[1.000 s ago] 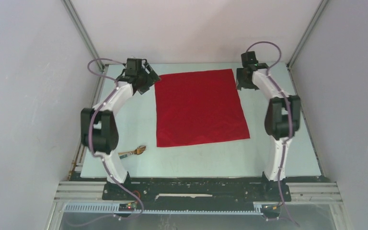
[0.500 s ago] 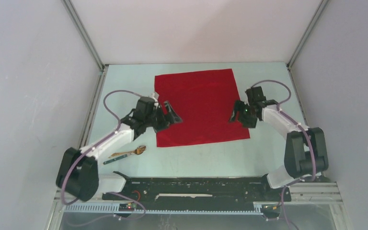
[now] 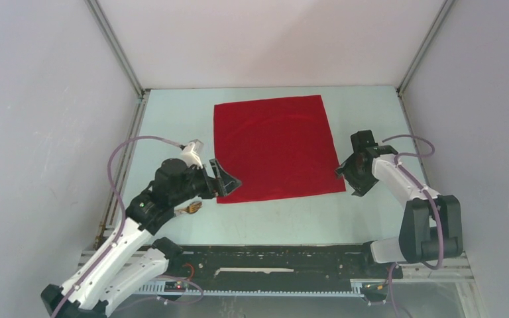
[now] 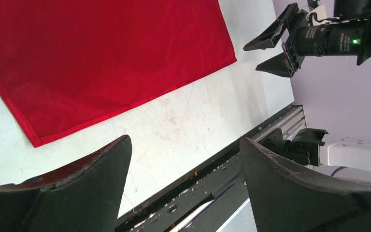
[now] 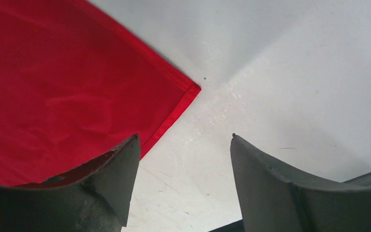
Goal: Fold the napkin into a case and place the utensils inside
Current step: Pick up the flattened napkin from the center of the board.
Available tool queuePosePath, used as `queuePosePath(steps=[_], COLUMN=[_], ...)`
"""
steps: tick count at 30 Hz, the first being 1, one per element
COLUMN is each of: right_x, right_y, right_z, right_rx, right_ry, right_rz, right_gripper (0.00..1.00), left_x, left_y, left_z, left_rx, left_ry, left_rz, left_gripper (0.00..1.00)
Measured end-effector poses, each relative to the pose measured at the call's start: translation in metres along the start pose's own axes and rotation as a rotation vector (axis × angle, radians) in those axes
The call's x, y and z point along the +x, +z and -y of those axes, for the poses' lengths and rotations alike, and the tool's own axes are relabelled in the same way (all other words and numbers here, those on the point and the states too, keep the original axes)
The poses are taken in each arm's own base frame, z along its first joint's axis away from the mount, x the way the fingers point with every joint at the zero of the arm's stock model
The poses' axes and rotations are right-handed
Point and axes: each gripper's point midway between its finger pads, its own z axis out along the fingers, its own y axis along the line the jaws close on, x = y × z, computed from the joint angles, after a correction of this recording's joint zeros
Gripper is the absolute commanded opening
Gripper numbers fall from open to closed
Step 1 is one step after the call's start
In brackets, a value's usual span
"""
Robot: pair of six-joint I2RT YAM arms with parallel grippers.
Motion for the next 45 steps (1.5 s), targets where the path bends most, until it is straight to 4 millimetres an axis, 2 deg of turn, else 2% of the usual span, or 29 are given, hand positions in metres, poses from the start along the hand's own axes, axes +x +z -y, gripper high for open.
queuePosePath(steps=[4,10,20,29,37,41,45], right_x=[0.006,0.014,0.018,0.002,0.004,0.003,0.001], right_y=[0.013,0.028,0.042,0.041,0.051,0.054,0.055], right_z=[0.006,0.011,0.012,-0.003,0.001,0.0,-0.004], right_rx=[0.061,0.123,0.166,0.149,0.179,0.178,0.162], right_ry=[0.054,0.077,0.085,0.08,0.07,0.068,0.056], right_rz=[-0.039,-0.08,-0.103,-0.068,-0.088,-0.09,-0.09], right_gripper=[0.69,0.68,0.63,0.63,0.59,0.54,0.36], left_x=[0.006,0.016,0.024,0.027,0.029,0.029,0.029], left_y=[-0.016,-0.024,-0.019,-0.017,-0.015,-0.014,-0.014], left_z=[-0.001,-0.007,-0.016,-0.019,-0.021,-0.022,-0.022], left_rx=[-0.001,-0.014,-0.045,-0.058,-0.066,-0.066,-0.069], left_ry=[0.008,0.005,0.033,0.041,0.044,0.043,0.043], left_rz=[0.002,-0.016,-0.064,-0.082,-0.094,-0.095,-0.099], left_gripper=[0.89,0.89,0.89,0.89,0.89,0.89,0.89])
